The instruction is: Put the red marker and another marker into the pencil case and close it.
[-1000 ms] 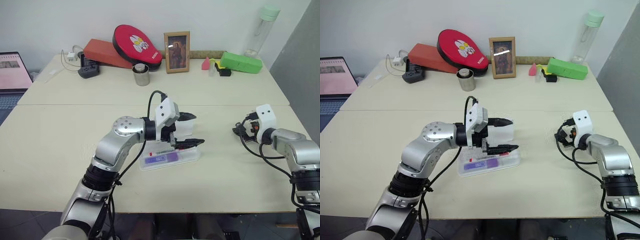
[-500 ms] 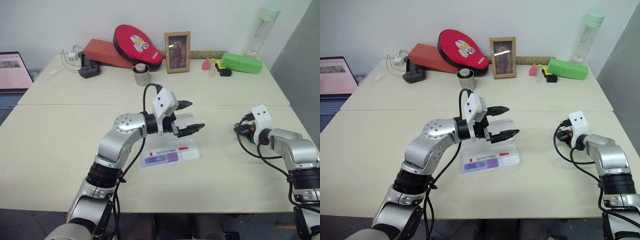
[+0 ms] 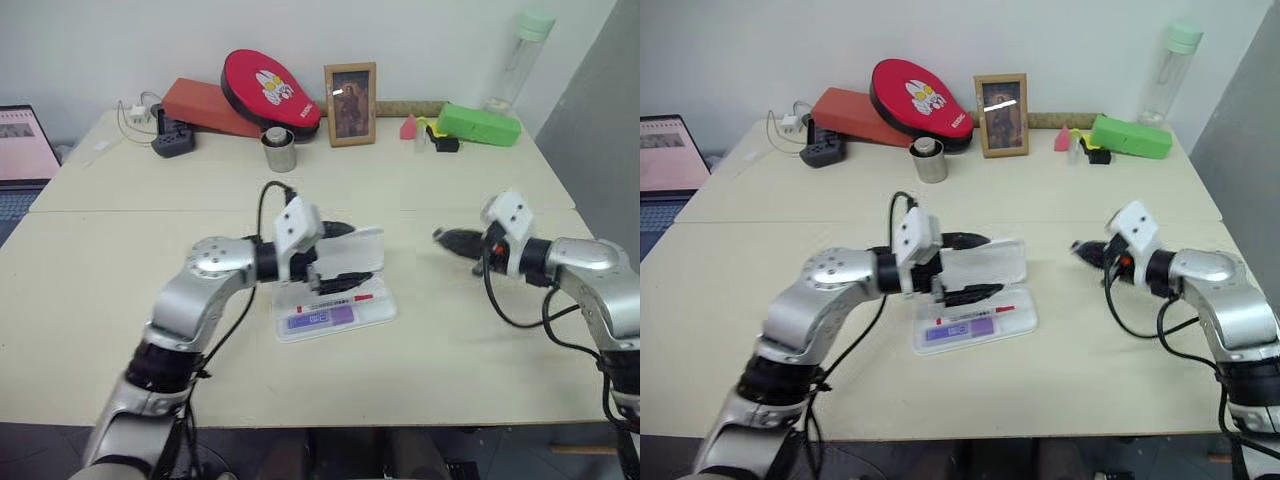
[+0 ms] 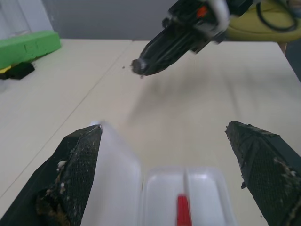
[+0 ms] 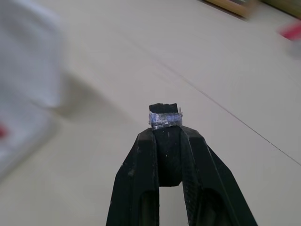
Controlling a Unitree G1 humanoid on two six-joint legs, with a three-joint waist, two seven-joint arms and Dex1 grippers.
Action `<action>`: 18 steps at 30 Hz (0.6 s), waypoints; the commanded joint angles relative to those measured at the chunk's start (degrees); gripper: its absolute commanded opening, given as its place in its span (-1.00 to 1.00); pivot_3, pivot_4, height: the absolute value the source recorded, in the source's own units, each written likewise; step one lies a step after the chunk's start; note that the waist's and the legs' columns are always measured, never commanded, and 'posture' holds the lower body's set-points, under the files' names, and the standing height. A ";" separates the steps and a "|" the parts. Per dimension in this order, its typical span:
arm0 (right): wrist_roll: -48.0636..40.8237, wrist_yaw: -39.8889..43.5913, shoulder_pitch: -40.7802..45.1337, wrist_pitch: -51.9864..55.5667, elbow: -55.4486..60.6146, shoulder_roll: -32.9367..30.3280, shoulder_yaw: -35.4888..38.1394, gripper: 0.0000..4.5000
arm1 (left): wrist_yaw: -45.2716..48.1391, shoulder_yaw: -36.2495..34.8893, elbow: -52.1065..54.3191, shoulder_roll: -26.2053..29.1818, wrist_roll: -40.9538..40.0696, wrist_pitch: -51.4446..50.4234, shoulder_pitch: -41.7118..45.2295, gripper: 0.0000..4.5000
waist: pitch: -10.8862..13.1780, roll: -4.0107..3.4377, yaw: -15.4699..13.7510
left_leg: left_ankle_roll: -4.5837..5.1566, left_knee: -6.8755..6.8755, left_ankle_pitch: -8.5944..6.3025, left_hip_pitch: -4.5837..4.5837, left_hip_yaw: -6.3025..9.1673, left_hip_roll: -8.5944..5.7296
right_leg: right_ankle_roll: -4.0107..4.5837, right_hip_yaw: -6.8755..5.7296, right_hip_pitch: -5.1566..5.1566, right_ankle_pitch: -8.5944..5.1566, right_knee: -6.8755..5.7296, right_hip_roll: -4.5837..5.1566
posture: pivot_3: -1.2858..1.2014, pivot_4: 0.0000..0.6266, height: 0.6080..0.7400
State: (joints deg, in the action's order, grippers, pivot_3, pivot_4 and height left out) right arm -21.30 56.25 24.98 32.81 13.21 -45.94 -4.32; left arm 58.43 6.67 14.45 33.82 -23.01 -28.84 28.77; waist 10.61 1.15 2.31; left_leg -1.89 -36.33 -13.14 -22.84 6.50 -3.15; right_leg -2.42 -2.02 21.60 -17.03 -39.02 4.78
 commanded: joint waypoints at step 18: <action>11.68 11.70 10.24 -7.89 -9.20 8.50 -19.84 -0.88 | 2.84 -9.84 12.26 12.11 -9.62 -5.85 -10.26 1.00 | 0.00 0.00 -0.59 | -0.01 -0.04 0.00 -0.03 0.28 -0.13 | -0.07 0.03 0.03 0.04 0.04 0.11 | 0.03 -0.52 1.00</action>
State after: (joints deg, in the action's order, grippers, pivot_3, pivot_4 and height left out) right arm -10.14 67.43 33.88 26.61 3.74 -38.04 -24.23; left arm 61.88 -1.39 24.49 44.90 -31.36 -34.52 18.45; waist 10.61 1.15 1.71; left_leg -1.90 -36.36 -13.14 -22.87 6.78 -3.27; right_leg -2.49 -1.99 21.63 -16.99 -38.99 4.89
